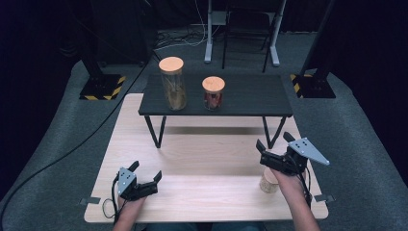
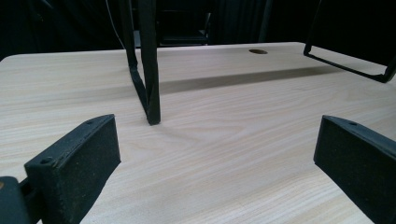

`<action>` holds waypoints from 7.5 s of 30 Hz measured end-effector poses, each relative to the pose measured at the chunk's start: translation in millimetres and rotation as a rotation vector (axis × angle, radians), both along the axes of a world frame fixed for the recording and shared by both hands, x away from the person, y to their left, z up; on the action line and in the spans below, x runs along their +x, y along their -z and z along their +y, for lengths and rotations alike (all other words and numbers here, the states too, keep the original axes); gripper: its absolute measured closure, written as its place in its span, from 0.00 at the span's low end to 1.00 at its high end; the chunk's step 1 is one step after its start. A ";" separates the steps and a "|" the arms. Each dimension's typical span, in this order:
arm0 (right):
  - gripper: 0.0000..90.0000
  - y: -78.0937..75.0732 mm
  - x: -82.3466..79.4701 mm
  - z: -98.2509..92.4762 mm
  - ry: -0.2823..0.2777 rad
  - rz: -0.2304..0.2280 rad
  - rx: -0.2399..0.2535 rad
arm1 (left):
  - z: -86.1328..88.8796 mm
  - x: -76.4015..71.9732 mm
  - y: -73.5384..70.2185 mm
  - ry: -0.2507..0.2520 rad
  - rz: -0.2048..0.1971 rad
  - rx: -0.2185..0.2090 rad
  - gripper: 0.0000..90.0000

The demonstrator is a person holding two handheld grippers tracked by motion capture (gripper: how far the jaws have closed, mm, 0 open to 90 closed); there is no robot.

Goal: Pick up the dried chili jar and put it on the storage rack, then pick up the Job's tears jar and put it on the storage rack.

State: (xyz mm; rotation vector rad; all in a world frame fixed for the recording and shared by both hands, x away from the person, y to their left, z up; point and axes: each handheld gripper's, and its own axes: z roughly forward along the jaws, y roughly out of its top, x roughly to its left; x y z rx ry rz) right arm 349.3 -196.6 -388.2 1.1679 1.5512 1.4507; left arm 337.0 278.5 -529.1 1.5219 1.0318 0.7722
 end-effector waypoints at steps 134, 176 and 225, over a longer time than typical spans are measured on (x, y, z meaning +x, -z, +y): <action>0.01 126.4 -44.2 -100.8 0.205 0.065 0.006 | -2.0 0.4 0.2 0.011 0.000 0.012 0.00; 0.00 116.5 -56.9 -69.0 0.091 0.040 -0.045 | -1.9 0.5 0.1 0.015 0.001 0.011 0.00; 0.00 123.2 -45.5 -37.2 -0.016 0.088 -0.090 | -2.0 0.7 0.1 0.016 0.001 0.012 0.00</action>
